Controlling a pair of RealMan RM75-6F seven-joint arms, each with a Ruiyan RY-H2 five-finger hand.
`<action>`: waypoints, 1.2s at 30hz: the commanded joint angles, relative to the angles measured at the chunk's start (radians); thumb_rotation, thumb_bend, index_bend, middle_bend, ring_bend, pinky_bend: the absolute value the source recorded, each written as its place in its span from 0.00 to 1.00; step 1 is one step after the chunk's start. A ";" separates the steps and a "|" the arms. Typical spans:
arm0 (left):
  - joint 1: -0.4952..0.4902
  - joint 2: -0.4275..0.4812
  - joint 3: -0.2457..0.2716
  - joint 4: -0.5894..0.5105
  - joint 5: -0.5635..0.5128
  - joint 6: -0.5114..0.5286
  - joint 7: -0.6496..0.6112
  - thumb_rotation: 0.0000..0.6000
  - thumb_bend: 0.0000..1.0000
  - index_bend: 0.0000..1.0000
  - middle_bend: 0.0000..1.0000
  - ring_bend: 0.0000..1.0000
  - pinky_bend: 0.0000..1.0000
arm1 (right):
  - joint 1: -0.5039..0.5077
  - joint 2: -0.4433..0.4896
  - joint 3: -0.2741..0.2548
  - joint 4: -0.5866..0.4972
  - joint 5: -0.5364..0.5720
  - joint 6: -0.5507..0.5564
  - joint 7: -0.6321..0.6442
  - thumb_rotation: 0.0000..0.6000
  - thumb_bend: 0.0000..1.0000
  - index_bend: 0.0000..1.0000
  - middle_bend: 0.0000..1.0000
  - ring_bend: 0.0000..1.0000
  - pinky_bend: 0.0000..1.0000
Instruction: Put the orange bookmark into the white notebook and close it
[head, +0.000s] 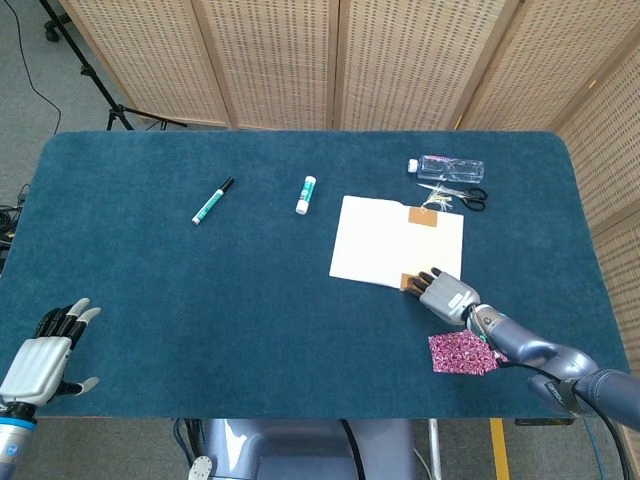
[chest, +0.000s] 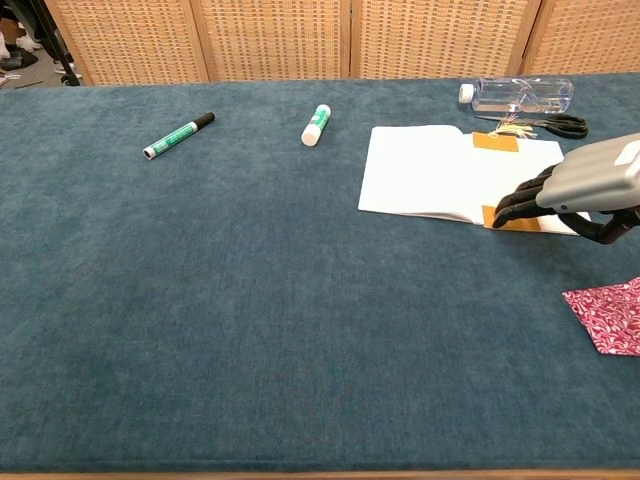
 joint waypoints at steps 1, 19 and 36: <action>0.001 0.001 0.000 0.000 0.001 0.003 -0.002 1.00 0.00 0.00 0.00 0.00 0.00 | 0.006 -0.003 0.006 -0.009 0.013 0.001 -0.020 1.00 1.00 0.07 0.07 0.00 0.11; -0.002 -0.001 0.001 0.000 -0.002 -0.003 0.001 1.00 0.00 0.00 0.00 0.00 0.00 | 0.005 0.012 0.015 -0.037 0.080 0.025 -0.078 1.00 1.00 0.09 0.07 0.00 0.11; -0.003 -0.001 0.001 0.000 -0.003 -0.004 0.001 1.00 0.00 0.00 0.00 0.00 0.00 | 0.009 -0.007 0.031 -0.018 0.146 0.035 -0.097 1.00 1.00 0.09 0.07 0.00 0.11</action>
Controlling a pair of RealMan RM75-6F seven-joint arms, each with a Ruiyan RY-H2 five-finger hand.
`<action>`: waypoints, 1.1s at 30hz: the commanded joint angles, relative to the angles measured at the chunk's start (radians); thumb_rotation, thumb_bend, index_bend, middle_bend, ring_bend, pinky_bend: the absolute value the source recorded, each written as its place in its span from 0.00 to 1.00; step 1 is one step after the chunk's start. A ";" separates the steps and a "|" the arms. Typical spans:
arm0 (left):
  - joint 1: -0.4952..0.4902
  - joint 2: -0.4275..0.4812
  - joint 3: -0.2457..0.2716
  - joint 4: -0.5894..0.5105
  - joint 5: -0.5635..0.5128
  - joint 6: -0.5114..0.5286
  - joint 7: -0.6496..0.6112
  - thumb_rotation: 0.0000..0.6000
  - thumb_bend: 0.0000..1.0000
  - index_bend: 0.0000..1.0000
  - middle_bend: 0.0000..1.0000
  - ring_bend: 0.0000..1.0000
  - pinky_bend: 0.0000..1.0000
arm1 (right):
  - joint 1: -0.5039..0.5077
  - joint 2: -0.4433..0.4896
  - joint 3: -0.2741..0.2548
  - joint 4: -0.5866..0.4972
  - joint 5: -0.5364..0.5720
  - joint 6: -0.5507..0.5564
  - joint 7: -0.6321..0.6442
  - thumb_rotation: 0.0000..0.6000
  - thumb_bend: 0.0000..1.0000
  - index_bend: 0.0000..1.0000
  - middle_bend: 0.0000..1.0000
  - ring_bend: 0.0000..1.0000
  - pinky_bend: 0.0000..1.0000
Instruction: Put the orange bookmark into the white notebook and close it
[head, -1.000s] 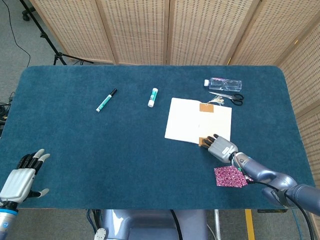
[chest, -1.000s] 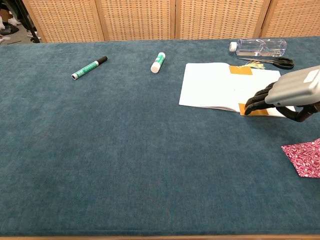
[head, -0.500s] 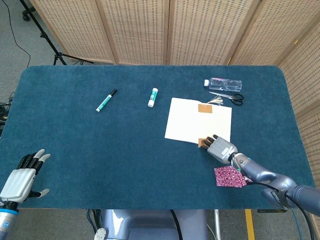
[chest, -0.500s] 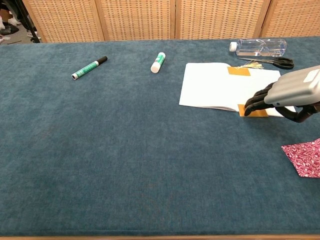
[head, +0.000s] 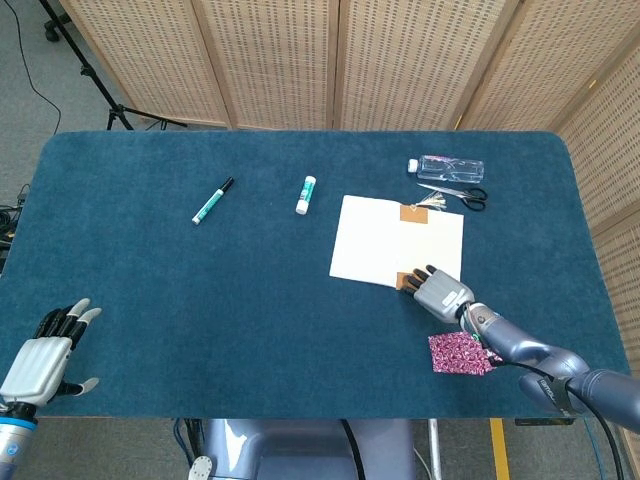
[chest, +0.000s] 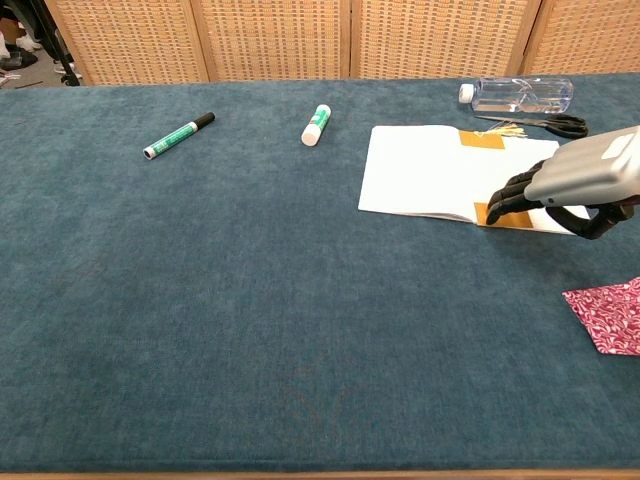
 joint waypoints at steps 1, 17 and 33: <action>0.000 0.000 0.000 0.000 0.000 0.001 0.000 1.00 0.00 0.00 0.00 0.00 0.00 | 0.004 -0.001 0.005 -0.004 0.016 0.000 -0.003 1.00 1.00 0.09 0.07 0.00 0.11; 0.001 0.002 0.001 0.000 0.003 0.002 -0.006 1.00 0.00 0.00 0.00 0.00 0.00 | 0.003 0.006 0.014 -0.034 0.039 0.030 -0.004 1.00 1.00 0.09 0.07 0.00 0.11; 0.018 0.003 -0.007 0.004 0.022 0.052 -0.014 1.00 0.00 0.00 0.00 0.00 0.00 | -0.114 0.133 0.083 -0.197 -0.093 0.318 0.217 1.00 0.98 0.09 0.06 0.00 0.11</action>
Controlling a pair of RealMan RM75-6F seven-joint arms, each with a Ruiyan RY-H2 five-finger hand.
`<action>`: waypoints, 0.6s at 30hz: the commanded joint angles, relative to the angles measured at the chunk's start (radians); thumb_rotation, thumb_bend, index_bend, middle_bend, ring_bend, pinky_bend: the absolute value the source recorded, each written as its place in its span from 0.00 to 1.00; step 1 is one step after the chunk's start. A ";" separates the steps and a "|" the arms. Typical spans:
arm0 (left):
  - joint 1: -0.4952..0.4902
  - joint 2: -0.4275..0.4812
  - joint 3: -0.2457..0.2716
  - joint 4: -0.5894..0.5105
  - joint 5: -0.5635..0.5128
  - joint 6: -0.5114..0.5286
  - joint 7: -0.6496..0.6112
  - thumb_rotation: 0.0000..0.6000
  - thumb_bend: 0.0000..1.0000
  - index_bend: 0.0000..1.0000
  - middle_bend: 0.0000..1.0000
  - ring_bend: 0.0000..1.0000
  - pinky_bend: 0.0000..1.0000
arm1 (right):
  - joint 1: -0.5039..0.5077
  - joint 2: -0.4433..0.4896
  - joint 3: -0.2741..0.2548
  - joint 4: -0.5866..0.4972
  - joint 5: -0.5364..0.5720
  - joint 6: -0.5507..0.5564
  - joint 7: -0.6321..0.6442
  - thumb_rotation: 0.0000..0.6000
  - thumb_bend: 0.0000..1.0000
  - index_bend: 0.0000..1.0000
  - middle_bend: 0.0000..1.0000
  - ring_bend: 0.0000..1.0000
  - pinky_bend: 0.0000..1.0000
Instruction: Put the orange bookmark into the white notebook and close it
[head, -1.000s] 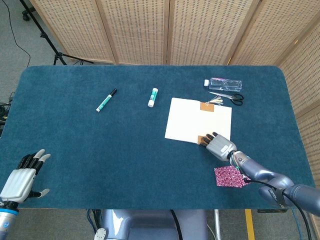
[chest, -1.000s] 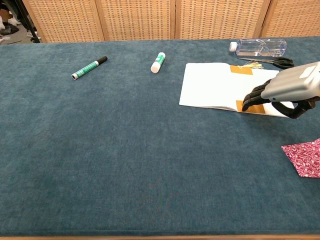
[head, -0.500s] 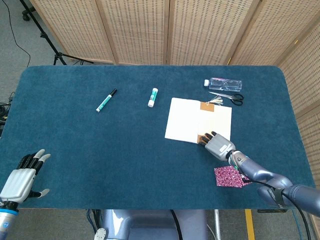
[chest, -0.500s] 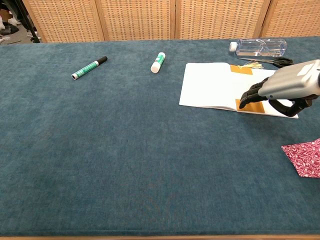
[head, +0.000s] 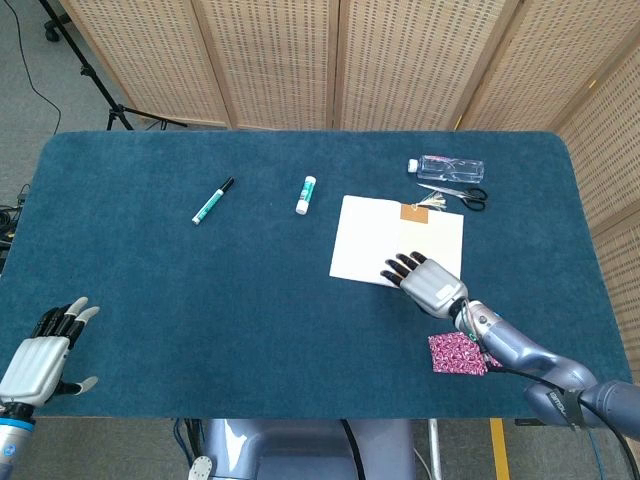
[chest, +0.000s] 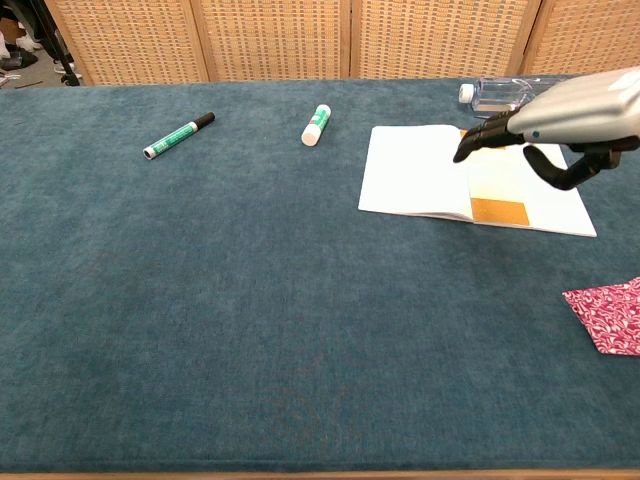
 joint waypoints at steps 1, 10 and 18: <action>0.012 -0.005 -0.007 0.007 0.008 0.031 0.004 1.00 0.00 0.00 0.00 0.00 0.00 | -0.074 0.036 0.019 -0.024 -0.054 0.131 0.088 1.00 0.86 0.09 0.05 0.00 0.11; 0.049 -0.003 -0.016 0.015 0.040 0.120 -0.028 1.00 0.00 0.00 0.00 0.00 0.00 | -0.329 0.065 0.000 -0.008 -0.144 0.542 0.253 1.00 0.00 0.08 0.00 0.00 0.05; 0.075 -0.010 -0.026 0.010 0.046 0.174 -0.019 1.00 0.00 0.00 0.00 0.00 0.00 | -0.504 0.015 -0.030 0.041 -0.174 0.765 0.286 1.00 0.00 0.07 0.00 0.00 0.03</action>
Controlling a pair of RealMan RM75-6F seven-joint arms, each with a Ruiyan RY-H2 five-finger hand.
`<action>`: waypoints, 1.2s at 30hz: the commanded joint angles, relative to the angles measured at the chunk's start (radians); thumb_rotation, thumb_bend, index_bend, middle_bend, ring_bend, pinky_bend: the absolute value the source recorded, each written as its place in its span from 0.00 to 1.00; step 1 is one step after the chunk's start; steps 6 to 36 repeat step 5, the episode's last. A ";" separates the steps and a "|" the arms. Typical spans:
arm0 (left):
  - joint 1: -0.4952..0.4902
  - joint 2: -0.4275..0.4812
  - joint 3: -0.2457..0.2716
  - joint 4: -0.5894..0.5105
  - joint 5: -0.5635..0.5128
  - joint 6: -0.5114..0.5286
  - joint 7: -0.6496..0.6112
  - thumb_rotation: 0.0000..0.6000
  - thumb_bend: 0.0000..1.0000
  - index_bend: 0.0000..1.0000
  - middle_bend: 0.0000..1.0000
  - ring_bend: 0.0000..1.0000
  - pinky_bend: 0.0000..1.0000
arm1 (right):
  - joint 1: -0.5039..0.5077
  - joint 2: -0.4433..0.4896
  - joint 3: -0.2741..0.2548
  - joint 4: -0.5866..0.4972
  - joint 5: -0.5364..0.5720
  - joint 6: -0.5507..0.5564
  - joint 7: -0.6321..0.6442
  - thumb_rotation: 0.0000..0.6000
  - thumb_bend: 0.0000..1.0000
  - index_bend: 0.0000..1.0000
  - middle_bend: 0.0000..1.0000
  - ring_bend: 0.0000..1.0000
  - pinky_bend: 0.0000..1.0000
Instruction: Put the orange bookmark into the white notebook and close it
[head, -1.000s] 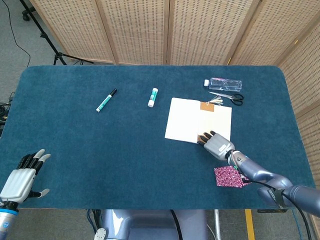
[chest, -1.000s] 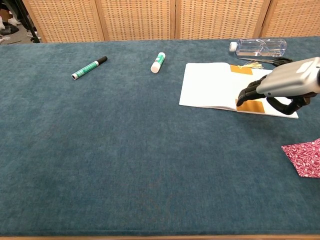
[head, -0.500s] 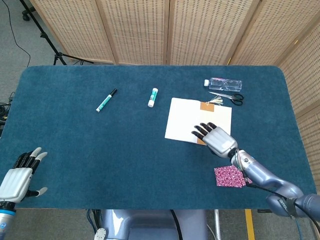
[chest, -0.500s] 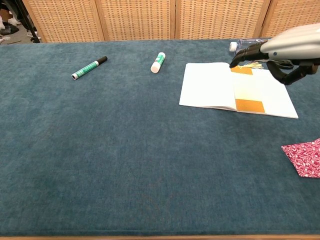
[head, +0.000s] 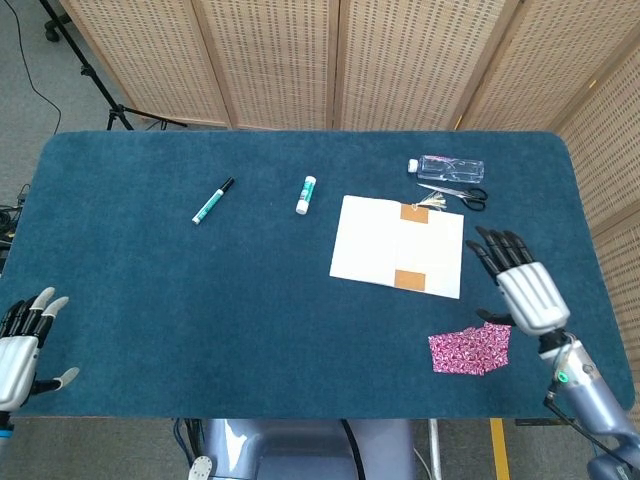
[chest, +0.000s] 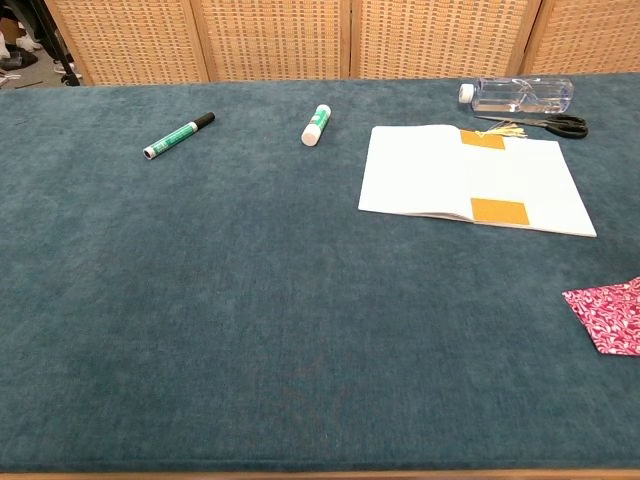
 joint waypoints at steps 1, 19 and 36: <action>0.009 -0.006 -0.005 0.003 0.006 0.019 0.001 1.00 0.00 0.00 0.00 0.00 0.00 | -0.095 -0.030 -0.018 0.029 -0.024 0.108 0.028 1.00 0.00 0.06 0.00 0.00 0.03; 0.031 -0.023 -0.016 0.025 0.035 0.085 -0.007 1.00 0.00 0.00 0.00 0.00 0.00 | -0.195 -0.094 -0.018 0.079 -0.043 0.255 -0.005 1.00 0.00 0.04 0.00 0.00 0.01; 0.031 -0.023 -0.016 0.025 0.035 0.085 -0.007 1.00 0.00 0.00 0.00 0.00 0.00 | -0.195 -0.094 -0.018 0.079 -0.043 0.255 -0.005 1.00 0.00 0.04 0.00 0.00 0.01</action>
